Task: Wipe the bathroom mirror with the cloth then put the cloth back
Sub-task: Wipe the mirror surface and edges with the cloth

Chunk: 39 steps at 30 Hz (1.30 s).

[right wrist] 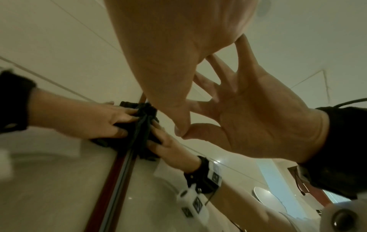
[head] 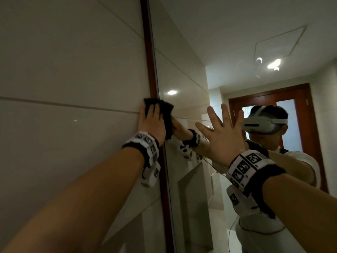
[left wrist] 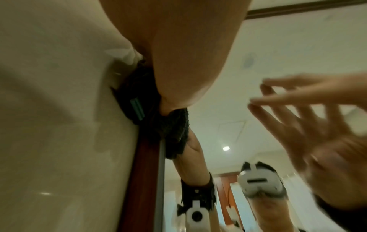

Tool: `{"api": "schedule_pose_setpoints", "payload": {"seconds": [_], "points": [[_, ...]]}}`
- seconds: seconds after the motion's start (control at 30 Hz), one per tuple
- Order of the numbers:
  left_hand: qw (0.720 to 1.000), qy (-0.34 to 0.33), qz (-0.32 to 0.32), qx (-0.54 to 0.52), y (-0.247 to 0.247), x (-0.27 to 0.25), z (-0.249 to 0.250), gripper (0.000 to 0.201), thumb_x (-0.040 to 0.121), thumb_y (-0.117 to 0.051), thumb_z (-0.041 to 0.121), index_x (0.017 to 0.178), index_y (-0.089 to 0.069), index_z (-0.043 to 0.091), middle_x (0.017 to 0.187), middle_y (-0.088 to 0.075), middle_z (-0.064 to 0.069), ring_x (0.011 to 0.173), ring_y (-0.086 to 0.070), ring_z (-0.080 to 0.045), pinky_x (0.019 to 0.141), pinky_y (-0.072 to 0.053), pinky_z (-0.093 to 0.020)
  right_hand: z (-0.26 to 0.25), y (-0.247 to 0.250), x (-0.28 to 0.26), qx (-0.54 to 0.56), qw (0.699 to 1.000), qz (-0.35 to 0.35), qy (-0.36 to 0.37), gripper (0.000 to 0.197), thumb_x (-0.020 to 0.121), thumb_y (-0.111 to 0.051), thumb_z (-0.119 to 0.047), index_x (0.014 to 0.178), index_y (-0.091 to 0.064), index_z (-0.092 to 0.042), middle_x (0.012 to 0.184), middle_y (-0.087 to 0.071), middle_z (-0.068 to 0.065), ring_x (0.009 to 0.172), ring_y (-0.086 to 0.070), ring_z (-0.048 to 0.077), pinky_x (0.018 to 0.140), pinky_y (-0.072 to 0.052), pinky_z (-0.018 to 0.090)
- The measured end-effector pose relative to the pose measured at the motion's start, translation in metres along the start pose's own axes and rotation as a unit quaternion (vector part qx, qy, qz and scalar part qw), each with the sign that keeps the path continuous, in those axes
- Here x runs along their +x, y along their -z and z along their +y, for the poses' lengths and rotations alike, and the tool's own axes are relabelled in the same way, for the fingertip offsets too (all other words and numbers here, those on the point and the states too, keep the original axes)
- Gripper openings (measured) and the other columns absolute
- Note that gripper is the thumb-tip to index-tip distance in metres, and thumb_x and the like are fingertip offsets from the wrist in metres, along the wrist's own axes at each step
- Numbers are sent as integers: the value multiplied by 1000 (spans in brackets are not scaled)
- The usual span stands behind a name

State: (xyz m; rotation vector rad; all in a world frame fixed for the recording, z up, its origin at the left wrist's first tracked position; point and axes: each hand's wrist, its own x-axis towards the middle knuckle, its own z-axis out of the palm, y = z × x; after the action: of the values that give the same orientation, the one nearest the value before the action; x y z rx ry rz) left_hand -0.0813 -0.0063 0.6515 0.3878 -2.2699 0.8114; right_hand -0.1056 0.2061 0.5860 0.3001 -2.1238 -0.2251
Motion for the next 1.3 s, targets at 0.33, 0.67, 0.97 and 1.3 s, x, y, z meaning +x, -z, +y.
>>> {"api": "schedule_pose_setpoints", "payload": {"seconds": [0.33,0.67,0.97,1.3], "points": [[999,32,35,-16,20,31,-15,73,95,-43,42,157,-14,19,165,0,-9,151,-1,-29,118,9,-59,-1,-9,2,1,1000,24,-8,93,79,-54,-71,151,-1,-47,162,21,9,143,24,47,107,3,75],[1000,-8,-5,-5,-32,-35,22,74,97,-42,44,157,-11,14,164,1,-14,150,-1,-35,119,5,-58,-12,-23,-11,14,1000,11,-8,85,84,-54,-62,152,-5,-46,163,19,9,144,25,44,108,6,75],[997,-61,-45,19,-69,-94,48,74,98,-33,50,158,-8,14,164,0,-16,149,2,-39,116,10,-62,-28,-29,-55,3,999,-49,19,87,85,-58,-53,153,-5,-44,162,22,8,146,22,43,108,1,74],[998,-53,-10,43,-42,-55,21,68,100,-22,46,158,-7,15,164,1,-13,151,3,-34,116,12,-61,-20,-43,-56,4,997,-61,42,97,83,-60,-57,153,5,-44,159,32,8,143,28,43,103,14,76]]}}
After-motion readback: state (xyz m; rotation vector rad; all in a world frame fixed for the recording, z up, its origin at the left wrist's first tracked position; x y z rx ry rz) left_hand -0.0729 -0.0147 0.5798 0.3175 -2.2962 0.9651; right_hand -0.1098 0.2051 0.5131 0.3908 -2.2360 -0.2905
